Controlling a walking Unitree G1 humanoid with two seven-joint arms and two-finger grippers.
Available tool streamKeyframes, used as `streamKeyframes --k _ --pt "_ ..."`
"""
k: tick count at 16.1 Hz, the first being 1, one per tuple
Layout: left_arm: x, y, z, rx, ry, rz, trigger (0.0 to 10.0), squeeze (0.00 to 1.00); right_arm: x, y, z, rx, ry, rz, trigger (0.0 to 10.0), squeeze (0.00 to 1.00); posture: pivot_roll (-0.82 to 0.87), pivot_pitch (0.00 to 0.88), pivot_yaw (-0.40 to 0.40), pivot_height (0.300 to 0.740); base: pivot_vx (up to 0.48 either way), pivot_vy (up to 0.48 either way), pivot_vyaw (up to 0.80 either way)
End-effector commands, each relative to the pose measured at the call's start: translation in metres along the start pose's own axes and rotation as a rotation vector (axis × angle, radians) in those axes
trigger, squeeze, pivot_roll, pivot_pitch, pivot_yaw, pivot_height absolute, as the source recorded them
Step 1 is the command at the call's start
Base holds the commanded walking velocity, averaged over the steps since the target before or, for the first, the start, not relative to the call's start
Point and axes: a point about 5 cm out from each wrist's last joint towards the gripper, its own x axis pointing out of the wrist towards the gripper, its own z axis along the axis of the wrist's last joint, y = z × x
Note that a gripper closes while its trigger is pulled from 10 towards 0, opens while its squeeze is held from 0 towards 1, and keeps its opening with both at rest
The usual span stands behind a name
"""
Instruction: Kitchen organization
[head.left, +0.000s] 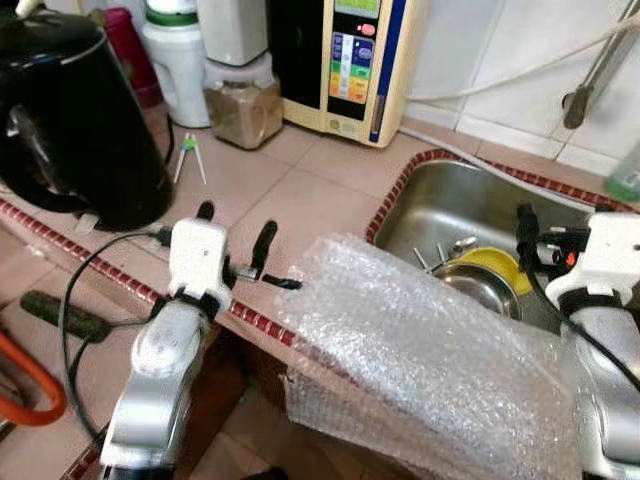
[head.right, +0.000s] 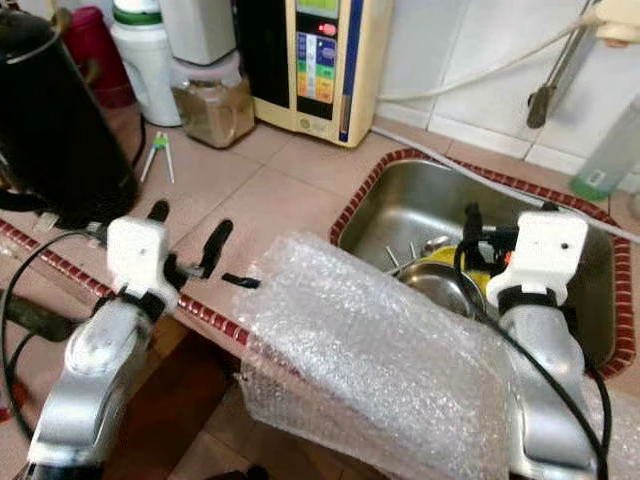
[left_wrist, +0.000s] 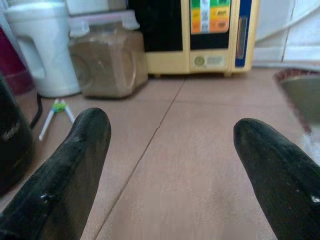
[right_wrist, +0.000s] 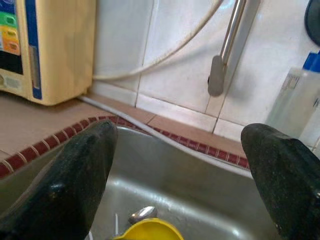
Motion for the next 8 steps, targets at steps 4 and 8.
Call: streamKeyframes --k 4,8 --pt "-0.007 0.003 -0.005 0.038 0.042 -0.010 10.0 0.00 -0.010 0.010 -0.003 0.026 0.041 0.014 10.0 0.98 -0.01 0.105 0.006 0.740 0.000 0.000 -0.40" --pt "0.007 0.000 0.008 0.079 0.014 -0.001 10.0 0.00 -0.006 0.015 0.000 0.044 0.041 0.022 10.0 0.94 -0.01 0.117 -0.009 0.740 0.000 0.000 -0.80"
